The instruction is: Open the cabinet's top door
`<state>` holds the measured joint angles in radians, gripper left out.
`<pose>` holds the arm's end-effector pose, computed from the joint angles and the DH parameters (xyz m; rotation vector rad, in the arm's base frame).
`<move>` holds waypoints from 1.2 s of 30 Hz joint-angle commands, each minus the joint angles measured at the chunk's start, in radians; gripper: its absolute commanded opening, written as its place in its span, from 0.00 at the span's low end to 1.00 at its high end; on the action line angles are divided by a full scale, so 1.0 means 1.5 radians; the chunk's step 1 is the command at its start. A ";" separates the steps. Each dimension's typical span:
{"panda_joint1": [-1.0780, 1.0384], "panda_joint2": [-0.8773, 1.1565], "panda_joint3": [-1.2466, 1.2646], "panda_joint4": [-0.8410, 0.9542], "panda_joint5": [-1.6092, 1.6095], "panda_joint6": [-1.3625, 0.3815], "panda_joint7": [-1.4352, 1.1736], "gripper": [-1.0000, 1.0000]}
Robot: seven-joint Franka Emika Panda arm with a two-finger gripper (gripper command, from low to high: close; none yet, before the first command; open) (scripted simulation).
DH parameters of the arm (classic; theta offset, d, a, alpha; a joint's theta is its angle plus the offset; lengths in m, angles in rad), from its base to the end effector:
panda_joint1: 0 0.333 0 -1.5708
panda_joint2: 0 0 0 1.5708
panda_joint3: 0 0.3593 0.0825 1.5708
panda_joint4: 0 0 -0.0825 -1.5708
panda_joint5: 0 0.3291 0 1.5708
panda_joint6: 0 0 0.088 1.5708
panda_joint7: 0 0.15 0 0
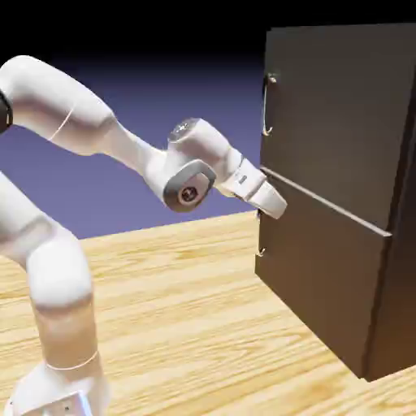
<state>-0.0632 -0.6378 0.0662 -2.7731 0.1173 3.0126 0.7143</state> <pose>0.3461 -0.0034 0.5356 -2.3758 1.0257 -1.1251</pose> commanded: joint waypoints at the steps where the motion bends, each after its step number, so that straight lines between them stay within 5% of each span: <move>1: -0.019 -0.017 0.016 0.009 0.029 -0.006 -0.007 0.50; 36: -0.669 -0.603 0.589 0.328 1.044 -0.217 -0.237 0.50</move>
<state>-1.0670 -1.5428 0.9494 -2.2809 1.6832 2.6869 0.3583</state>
